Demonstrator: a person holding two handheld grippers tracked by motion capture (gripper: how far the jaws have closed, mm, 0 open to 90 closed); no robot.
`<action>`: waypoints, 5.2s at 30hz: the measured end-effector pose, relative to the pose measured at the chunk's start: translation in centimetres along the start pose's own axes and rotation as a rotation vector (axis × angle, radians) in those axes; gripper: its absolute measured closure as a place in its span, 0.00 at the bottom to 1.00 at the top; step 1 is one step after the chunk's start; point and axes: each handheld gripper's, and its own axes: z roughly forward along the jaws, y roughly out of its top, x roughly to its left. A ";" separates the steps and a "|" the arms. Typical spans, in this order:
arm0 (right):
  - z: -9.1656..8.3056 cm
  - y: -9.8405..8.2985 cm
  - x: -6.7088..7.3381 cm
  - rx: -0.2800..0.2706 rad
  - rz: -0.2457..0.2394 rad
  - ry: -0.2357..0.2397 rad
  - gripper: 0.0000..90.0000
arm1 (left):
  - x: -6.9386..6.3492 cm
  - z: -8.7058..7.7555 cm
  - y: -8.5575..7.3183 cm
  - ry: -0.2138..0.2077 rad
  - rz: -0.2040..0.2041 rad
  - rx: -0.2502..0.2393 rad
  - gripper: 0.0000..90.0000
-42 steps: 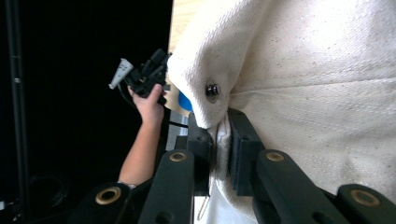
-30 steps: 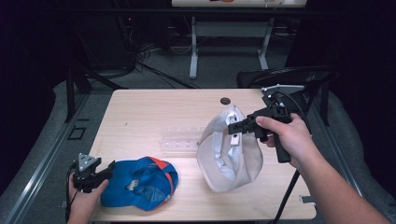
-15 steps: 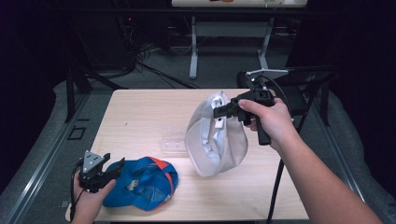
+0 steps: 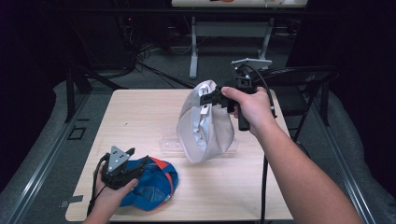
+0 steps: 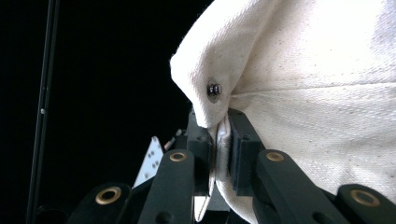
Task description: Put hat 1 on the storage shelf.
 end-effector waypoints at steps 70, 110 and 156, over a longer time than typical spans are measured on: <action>5.3 3.0 0.9 -0.031 0.014 -0.032 0.90 | -2.5 9.3 3.0 -0.230 0.051 0.032 0.86; 9.6 2.9 -0.3 0.011 0.012 -0.052 0.90 | -1.0 9.6 1.3 -0.213 -0.096 0.101 0.93; 8.8 2.0 -1.8 0.007 -0.029 -0.094 0.78 | 0.8 5.1 -0.3 -0.188 -0.076 0.086 0.65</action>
